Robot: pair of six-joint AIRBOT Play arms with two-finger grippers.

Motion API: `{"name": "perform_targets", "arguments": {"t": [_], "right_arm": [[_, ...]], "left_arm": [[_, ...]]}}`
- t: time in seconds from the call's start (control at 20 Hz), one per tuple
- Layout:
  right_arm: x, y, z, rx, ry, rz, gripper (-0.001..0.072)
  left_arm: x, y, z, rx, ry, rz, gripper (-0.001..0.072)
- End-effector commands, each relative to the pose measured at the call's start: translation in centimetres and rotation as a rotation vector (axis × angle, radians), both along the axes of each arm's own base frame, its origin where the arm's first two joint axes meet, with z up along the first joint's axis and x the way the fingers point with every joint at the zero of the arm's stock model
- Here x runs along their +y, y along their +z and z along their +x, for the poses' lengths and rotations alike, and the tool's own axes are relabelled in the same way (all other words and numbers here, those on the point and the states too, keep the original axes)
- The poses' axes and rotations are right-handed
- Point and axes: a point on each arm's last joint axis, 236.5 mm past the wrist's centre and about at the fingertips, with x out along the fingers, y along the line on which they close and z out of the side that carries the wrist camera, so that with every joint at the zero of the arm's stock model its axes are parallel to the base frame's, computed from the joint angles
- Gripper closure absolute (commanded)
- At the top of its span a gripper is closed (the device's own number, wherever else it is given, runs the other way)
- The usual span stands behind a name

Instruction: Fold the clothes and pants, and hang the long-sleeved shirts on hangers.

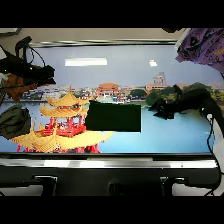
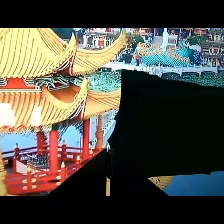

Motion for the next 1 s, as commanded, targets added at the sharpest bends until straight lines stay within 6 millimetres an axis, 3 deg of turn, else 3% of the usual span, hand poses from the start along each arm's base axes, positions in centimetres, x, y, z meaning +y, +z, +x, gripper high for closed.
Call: {"name": "perform_targets", "arguments": {"t": [0.0, 0.35, 0.45, 0.6, 0.75, 0.95], "right_arm": [[1.9, -3.4, -1.6, 0.022, 0.028, 0.103, 0.0241], [5.5, -6.2, -1.2, 0.03, 0.062, 0.09, 0.0253], [6.6, -6.4, -1.6, 0.04, 0.083, 0.091, 0.0376], [7.0, -6.0, -1.0, 0.022, 0.077, 0.095, 0.0651], [6.9, -4.0, 1.4, -0.008, 0.034, 0.097, 0.0685], [4.9, 1.2, 7.6, -0.122, -0.041, 0.008, 0.0685]], "left_arm": [[0.0, 0.0, 0.0, -0.003, -0.011, 0.004, 0.0691], [0.0, 0.0, 0.0, -0.002, -0.011, 0.004, 0.0691], [0.0, 0.0, 0.0, -0.002, -0.011, 0.004, 0.069], [0.0, 0.0, 0.0, -0.003, -0.011, 0.005, 0.0691], [0.0, 0.0, 0.0, -0.003, -0.011, 0.004, 0.069], [0.0, 0.0, 0.0, -0.003, -0.011, 0.005, 0.069]]}}
